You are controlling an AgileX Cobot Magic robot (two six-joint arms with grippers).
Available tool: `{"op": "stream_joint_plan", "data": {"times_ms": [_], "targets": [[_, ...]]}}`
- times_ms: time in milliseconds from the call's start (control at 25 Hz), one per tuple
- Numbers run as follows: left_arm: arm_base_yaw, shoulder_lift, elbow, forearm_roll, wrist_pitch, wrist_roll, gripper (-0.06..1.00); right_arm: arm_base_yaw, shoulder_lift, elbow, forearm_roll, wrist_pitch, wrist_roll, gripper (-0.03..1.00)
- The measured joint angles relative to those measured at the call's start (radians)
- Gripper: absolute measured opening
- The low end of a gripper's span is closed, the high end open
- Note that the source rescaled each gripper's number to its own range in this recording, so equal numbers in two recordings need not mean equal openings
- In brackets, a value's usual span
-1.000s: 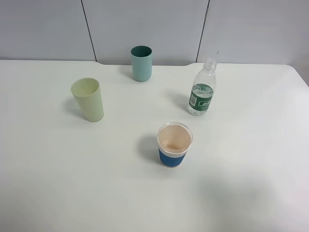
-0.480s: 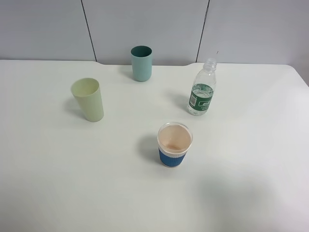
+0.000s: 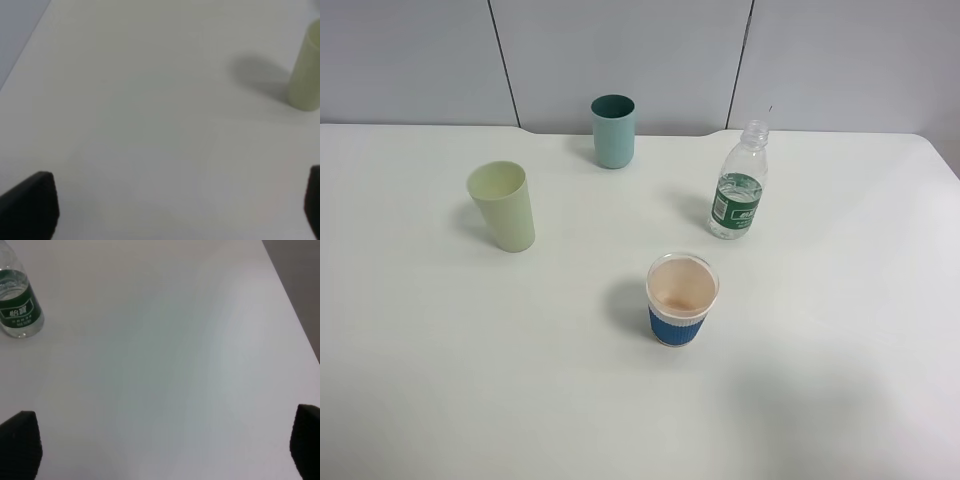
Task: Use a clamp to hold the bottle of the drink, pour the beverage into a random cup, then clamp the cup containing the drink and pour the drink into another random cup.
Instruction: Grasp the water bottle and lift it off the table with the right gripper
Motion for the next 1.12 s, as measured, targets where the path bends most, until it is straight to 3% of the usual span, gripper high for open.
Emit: {"op": "stream_joint_plan", "data": {"times_ms": [640,840,1120], "targets": [[0.0,0.0,0.0,0.0,0.0,0.0,1.0,0.0,0.0,0.0,0.001,0.0,0.0,1.0],[0.0,0.0,0.0,0.0,0.0,0.0,1.0,0.0,0.03,-0.05,0.002,-0.086,0.0,1.0],[0.0,0.0,0.0,0.0,0.0,0.0,1.0,0.0,0.257,-0.09,0.002,-0.238,-0.008,0.89]]}}
